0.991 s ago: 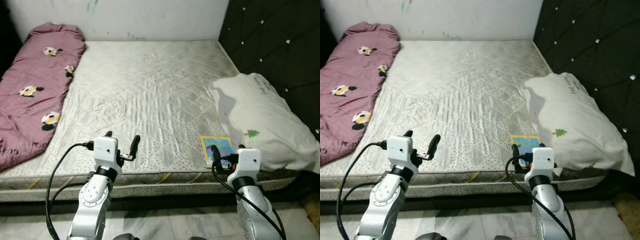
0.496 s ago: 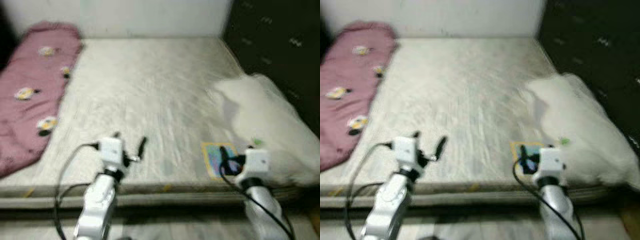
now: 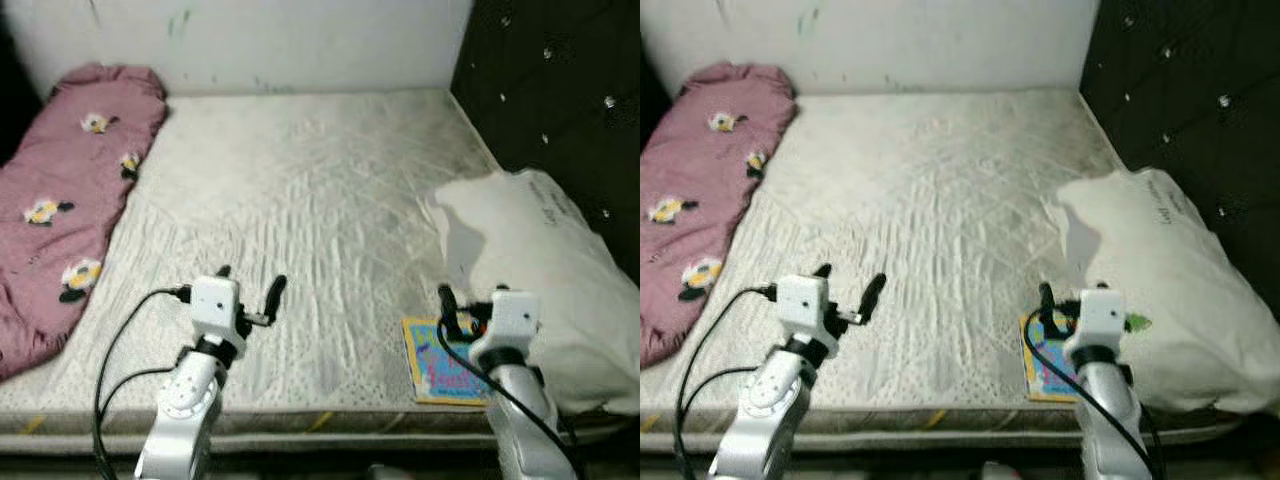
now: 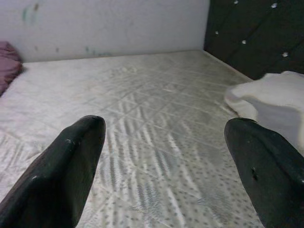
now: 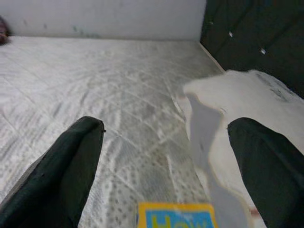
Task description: Clean up the room
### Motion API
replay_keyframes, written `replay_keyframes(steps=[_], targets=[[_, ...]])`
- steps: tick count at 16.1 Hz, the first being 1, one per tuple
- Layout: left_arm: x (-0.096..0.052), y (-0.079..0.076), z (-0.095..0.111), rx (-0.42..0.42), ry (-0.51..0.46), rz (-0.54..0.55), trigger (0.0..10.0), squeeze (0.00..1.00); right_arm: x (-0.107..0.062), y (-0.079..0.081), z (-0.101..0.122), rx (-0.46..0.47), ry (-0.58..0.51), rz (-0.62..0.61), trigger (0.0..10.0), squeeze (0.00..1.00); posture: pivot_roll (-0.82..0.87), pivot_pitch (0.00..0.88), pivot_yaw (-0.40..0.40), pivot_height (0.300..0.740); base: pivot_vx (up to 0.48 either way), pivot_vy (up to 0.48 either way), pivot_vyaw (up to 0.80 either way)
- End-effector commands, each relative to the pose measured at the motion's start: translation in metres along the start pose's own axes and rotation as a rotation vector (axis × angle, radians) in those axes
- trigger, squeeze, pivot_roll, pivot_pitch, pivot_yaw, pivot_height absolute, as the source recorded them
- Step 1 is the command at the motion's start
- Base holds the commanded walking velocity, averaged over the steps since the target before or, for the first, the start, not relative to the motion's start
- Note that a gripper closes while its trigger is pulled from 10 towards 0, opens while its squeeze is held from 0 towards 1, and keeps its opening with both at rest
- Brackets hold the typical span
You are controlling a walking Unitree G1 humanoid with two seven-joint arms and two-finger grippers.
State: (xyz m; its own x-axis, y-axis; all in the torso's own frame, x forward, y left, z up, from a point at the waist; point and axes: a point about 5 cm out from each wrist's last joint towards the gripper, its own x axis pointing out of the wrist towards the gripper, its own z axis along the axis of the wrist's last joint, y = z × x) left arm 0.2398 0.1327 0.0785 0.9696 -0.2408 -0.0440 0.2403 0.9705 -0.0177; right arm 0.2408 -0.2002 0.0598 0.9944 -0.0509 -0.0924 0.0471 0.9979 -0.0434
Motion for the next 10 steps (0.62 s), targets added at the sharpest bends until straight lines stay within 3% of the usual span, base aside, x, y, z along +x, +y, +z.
replay_keyframes(steps=[1, 4, 7, 10], targets=[[-0.0012, 0.0029, -0.0041, 0.012, 0.027, 0.003, 10.0, 0.00, -0.0007, 0.0016, -0.0021, 0.006, 0.010, 0.000, 10.0, 0.00, -0.01, 0.010, 0.019, 0.740, 0.000, 0.000, 0.00], [-0.0009, 0.0037, -0.0063, 0.003, 0.040, 0.023, 10.0, 0.00, 0.0032, 0.0036, -0.0005, 0.021, 0.009, -0.008, 10.0, 0.00, -0.02, 0.008, 0.010, 0.740, 0.000, 0.000, 0.00], [0.0023, 0.0019, -0.0079, 0.003, 0.046, 0.025, 10.0, 0.00, 0.0057, 0.0028, 0.0007, 0.014, 0.006, -0.006, 10.0, 0.00, -0.02, 0.011, 0.011, 0.740, 0.000, 0.480, -0.78], [0.0040, 0.0027, -0.0060, 0.007, 0.036, 0.028, 10.0, 0.00, 0.0076, 0.0027, 0.0035, 0.004, -0.005, -0.001, 10.0, 0.00, -0.02, 0.024, 0.014, 0.740, 0.000, 0.480, 0.00]])
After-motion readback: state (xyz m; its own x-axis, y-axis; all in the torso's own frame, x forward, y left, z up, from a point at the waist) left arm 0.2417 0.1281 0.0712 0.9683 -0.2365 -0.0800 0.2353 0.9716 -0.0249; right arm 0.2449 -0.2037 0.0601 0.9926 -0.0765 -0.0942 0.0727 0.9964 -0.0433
